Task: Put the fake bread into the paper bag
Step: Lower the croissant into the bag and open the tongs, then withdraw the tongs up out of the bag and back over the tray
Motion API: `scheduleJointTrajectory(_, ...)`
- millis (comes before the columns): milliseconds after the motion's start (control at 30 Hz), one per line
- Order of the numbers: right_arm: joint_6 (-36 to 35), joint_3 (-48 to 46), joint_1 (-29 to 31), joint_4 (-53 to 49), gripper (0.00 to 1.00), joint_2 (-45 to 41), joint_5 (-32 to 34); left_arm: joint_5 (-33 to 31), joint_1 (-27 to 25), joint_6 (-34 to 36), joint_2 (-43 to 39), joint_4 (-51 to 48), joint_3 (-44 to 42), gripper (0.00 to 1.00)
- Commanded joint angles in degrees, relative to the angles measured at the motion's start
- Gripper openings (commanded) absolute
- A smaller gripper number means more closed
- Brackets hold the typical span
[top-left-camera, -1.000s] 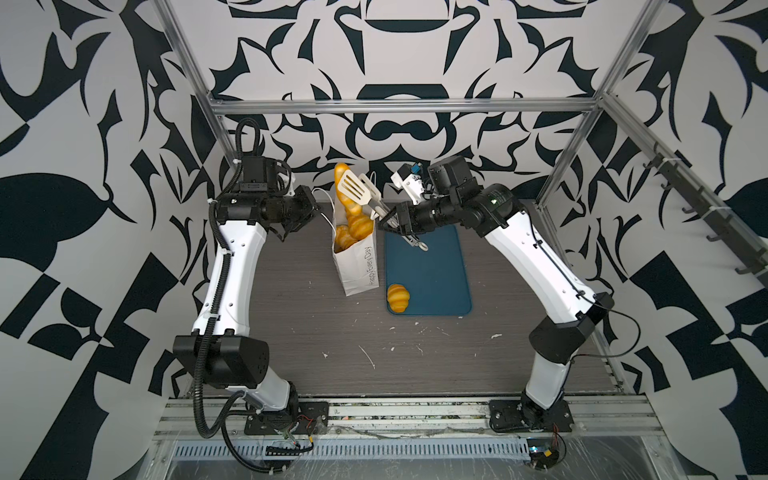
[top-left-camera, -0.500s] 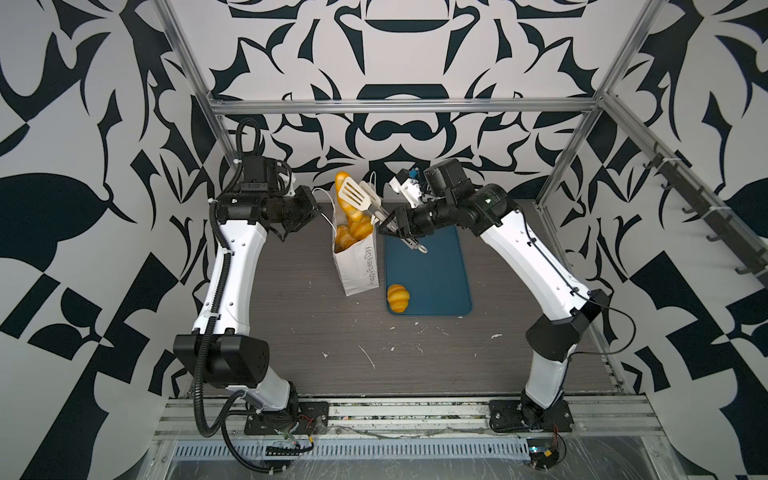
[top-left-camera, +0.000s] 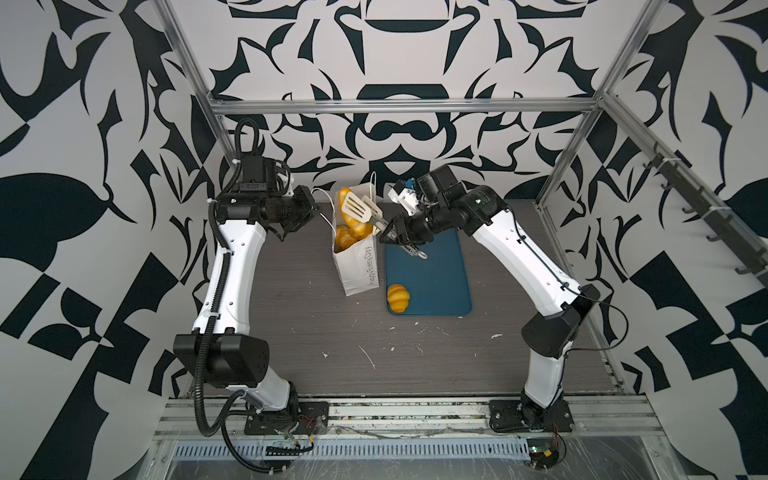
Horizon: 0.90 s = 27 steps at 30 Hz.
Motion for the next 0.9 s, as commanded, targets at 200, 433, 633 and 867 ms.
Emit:
scheduleJointTrajectory(200, -1.83, 1.78, 0.14, -0.26, 0.44, -0.01, -1.05, -0.18, 0.62, 0.83, 0.14, -2.22, 1.67, 0.0)
scheduleJointTrajectory(433, -1.96, 1.58, 0.16, -0.16, 0.46, -0.09, -1.61, -0.09, 0.82, 0.9, -0.36, -2.11, 1.15, 0.0)
scheduleJointTrajectory(633, -2.03, 1.61, 0.18, -0.01, 0.47, -0.29, -2.05, -0.04, 0.88, 0.97, -0.28, -2.17, 1.29, 0.0)
scheduleJointTrajectory(867, -1.91, 0.83, 0.12, 0.53, 0.47, -0.77, -2.02, 0.18, 0.88, 0.97, -0.32, -2.12, 1.03, 0.0)
